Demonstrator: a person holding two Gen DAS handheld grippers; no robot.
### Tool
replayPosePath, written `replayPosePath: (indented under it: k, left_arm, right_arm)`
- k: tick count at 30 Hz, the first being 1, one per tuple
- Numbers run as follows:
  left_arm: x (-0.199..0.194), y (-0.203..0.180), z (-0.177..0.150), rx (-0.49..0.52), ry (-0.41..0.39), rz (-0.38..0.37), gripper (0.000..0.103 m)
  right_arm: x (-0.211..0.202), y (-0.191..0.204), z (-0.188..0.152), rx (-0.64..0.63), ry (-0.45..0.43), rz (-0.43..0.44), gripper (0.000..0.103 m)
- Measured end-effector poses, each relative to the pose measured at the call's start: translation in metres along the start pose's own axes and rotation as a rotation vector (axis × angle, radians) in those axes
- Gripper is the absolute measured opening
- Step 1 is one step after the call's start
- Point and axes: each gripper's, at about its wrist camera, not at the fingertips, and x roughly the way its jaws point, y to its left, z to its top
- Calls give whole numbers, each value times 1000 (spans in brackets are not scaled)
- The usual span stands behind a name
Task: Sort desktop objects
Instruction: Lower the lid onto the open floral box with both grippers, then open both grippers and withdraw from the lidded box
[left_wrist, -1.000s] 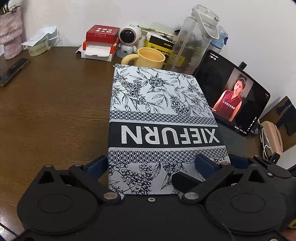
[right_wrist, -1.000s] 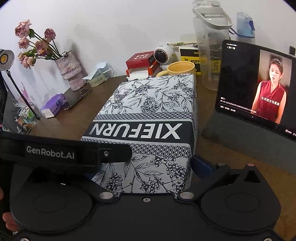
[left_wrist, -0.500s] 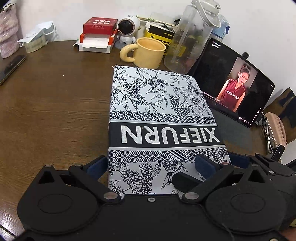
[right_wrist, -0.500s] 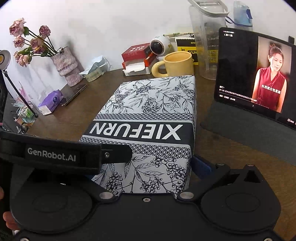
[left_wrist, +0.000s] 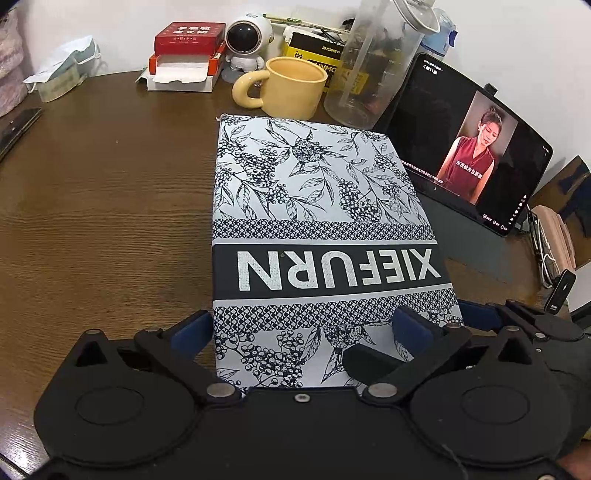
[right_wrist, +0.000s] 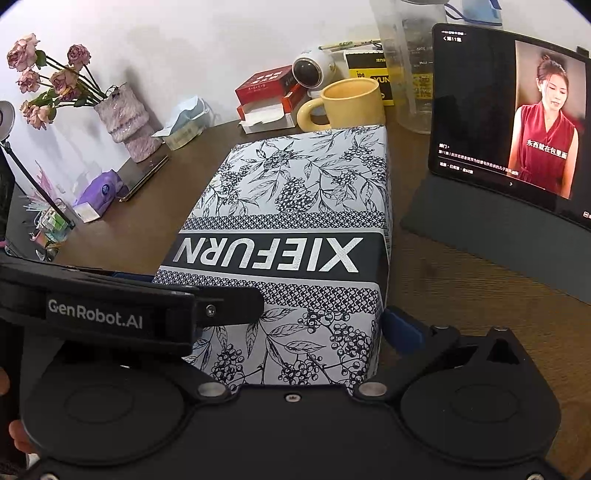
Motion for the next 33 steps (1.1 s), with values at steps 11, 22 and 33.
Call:
replayPosePath:
  k: [11,22,33]
  left_arm:
    - [-49,7,-3,82,-133,-13,103]
    - [-140,50,-58,102,-245,-31,103]
    - [-217,110,-127,133,-286,41,103]
  right_arm:
    - [-37,17,-4,-91,-79,-52,103]
    - [-86,87,-42,-93,-156,-97,103]
    - [-113,172,-114,-82,-167,-132,103]
